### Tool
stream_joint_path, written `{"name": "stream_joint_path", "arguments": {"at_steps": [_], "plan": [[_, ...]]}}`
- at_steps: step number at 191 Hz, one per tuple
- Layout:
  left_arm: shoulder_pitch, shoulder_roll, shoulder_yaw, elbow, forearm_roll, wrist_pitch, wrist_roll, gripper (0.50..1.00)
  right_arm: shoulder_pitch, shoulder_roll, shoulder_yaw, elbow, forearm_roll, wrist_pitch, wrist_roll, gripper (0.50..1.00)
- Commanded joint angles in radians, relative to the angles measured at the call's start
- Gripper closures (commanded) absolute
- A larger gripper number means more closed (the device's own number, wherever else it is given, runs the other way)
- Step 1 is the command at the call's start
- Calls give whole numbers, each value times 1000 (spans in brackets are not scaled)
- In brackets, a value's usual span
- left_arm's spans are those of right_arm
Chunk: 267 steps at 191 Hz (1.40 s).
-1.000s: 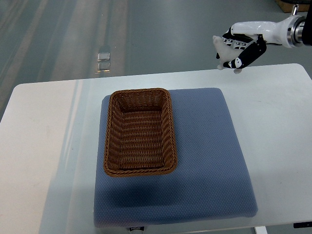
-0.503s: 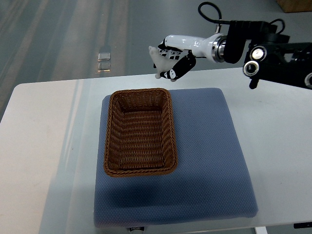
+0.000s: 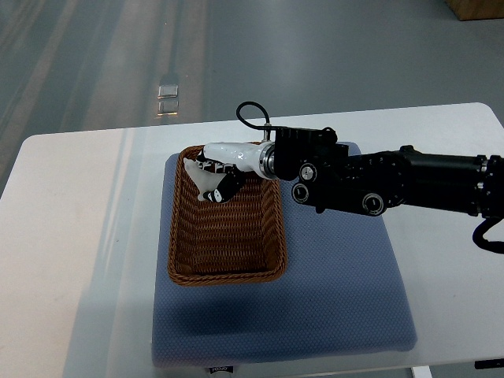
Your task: Place white bear in brown basket with right hand
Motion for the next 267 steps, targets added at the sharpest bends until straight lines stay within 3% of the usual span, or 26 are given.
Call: {"name": "stream_joint_path", "arguments": {"at_steps": [1, 102, 125, 157, 204, 267], "plan": [[0, 0, 2, 0, 1, 0, 0, 500, -21, 13, 0, -21, -25, -2, 5, 1000], [0, 0, 0, 0, 1, 0, 0, 500, -53, 42, -66, -73, -62, 6, 13, 998], [0, 0, 0, -2, 1, 0, 0, 500, -53, 42, -66, -73, -62, 7, 13, 951], [0, 0, 0, 0, 1, 0, 0, 500, -53, 40, -63, -74, -62, 7, 13, 740], [0, 0, 0, -2, 1, 0, 0, 500, -49, 25, -54, -74, -61, 7, 13, 603], [0, 0, 0, -2, 1, 0, 0, 500, -1, -72, 40, -55, -42, 29, 13, 576]]}}
